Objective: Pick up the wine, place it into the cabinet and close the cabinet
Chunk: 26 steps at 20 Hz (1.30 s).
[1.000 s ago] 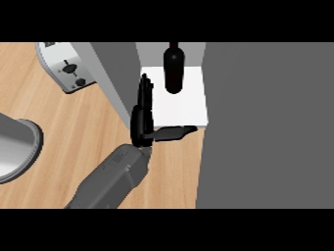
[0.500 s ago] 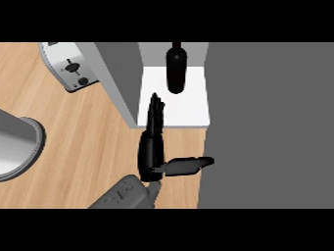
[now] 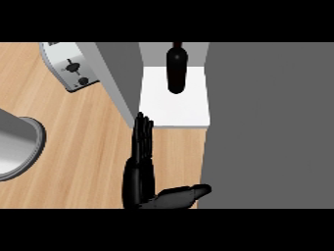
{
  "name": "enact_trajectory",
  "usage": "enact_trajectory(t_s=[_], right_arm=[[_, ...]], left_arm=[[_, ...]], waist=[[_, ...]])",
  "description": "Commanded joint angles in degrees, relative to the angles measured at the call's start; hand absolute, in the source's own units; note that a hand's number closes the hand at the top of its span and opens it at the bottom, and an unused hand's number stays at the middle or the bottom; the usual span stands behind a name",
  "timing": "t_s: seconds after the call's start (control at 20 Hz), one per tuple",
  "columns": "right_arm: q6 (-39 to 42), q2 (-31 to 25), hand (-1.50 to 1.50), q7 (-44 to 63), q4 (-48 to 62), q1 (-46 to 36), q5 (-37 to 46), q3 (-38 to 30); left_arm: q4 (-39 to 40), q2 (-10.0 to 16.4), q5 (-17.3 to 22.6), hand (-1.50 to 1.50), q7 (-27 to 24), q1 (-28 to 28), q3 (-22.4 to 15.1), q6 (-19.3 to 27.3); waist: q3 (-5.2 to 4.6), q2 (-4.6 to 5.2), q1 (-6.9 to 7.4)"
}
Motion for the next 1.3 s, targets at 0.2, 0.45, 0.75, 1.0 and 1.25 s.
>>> enact_trajectory(t_s=[0.2, 0.45, 0.75, 1.0, 1.25], right_arm=[[0.2, -1.7, -1.50, 6.5, -5.3, -1.8, -6.8, -1.4], [4.9, -0.3, 1.50, 1.2, -4.4, 5.7, -7.9, 1.2], [6.5, -1.1, 1.50, 3.8, -4.7, 2.7, -5.5, 4.1], [8.4, -1.1, 1.50, 6.2, -8.9, 8.9, -11.3, 6.2], [7.6, 2.1, 1.50, 7.8, -8.2, 13.5, -10.8, 13.4]], left_arm=[[-16.5, 7.2, -4.8, -1.50, 2.1, 10.6, -5.4, 1.9], [-23.4, 15.0, -5.0, -1.50, 1.3, 16.6, -6.3, -3.7], [-28.6, 21.8, -3.5, -1.50, 1.8, 19.5, -2.0, -9.6], [-33.9, 26.1, -1.9, -1.50, 1.9, 23.9, -0.2, -11.6], [-35.3, 31.2, 2.8, -1.50, 1.3, 26.4, 9.0, -15.9]], waist=[[-0.04, 0.01, 0.25], [-0.01, 0.02, 0.01], [-0.05, 0.07, 0.11], [-0.07, -0.10, -0.17], [-0.09, -0.12, -0.09]])
